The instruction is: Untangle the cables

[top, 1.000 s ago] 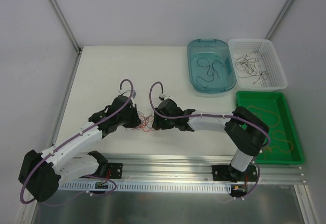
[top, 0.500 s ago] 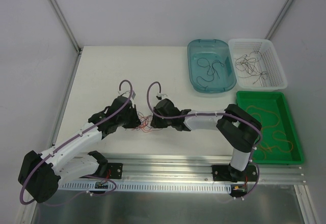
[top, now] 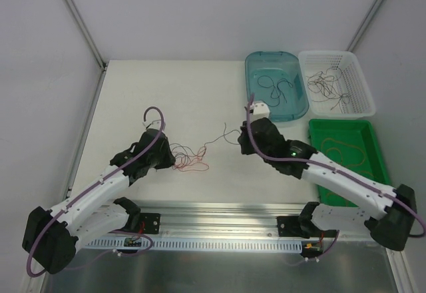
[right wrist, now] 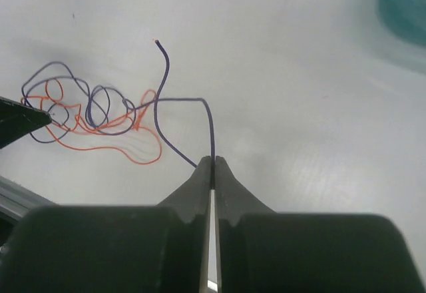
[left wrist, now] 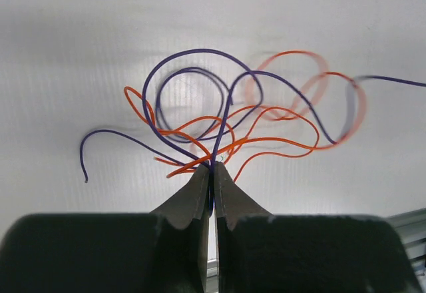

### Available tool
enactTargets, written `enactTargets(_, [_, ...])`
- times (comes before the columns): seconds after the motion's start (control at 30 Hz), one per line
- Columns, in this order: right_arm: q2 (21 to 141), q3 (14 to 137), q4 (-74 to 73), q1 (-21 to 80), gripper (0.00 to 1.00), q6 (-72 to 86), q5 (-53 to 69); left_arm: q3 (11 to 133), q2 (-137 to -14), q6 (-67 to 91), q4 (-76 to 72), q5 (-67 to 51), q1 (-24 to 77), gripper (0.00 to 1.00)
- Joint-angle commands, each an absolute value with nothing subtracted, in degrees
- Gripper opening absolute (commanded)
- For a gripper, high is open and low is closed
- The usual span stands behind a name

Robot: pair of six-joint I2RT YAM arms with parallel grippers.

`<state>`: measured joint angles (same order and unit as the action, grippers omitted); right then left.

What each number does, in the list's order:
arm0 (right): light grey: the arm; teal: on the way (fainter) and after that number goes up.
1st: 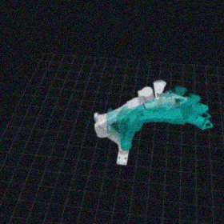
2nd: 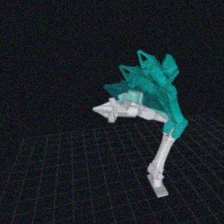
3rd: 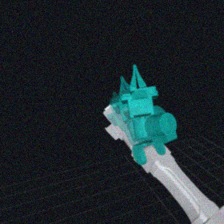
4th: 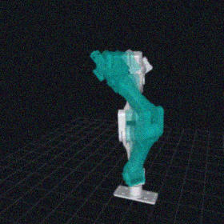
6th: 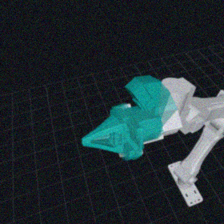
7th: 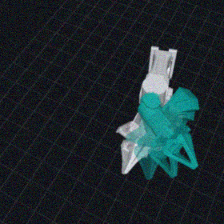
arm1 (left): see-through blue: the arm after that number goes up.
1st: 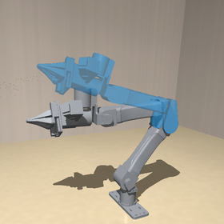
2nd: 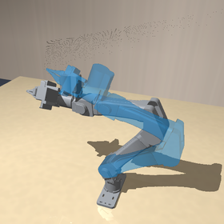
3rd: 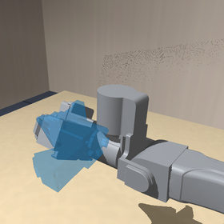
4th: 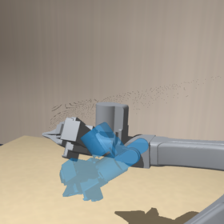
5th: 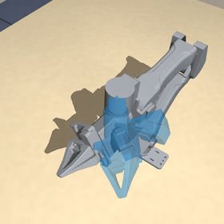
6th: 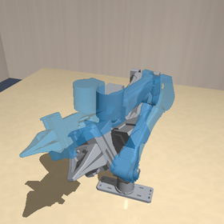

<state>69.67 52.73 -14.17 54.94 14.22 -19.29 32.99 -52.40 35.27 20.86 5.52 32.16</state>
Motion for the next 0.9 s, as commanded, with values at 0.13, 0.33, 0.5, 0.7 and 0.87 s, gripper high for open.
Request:
enactTargets(0.13, [50.7,61.7,-39.8,50.3,0.01,3.3,-33.3,31.5,-50.1,36.1,22.2,9.2,30.9,0.00])
enactTargets(0.33, [41.6,70.2,-46.8,47.0,0.01,0.4,-33.7,31.6,-50.2,35.9,22.8,10.8,29.5,0.00])
enactTargets(0.5, [39.0,76.9,-52.7,46.9,0.01,-2.6,-38.5,32.3,-53.7,35.5,23.4,12.1,28.0,0.01])
enactTargets(0.7, [38.1,81.2,-54.8,46.9,0.01,-3.9,-38.2,35.5,-54.1,34.3,23.0,8.1,26.8,0.10])
enactTargets(0.87, [38.5,77.8,-54.4,46.9,0.01,-2.7,-34.0,37.2,-47.4,30.9,22.5,4.5,26.9,0.58])
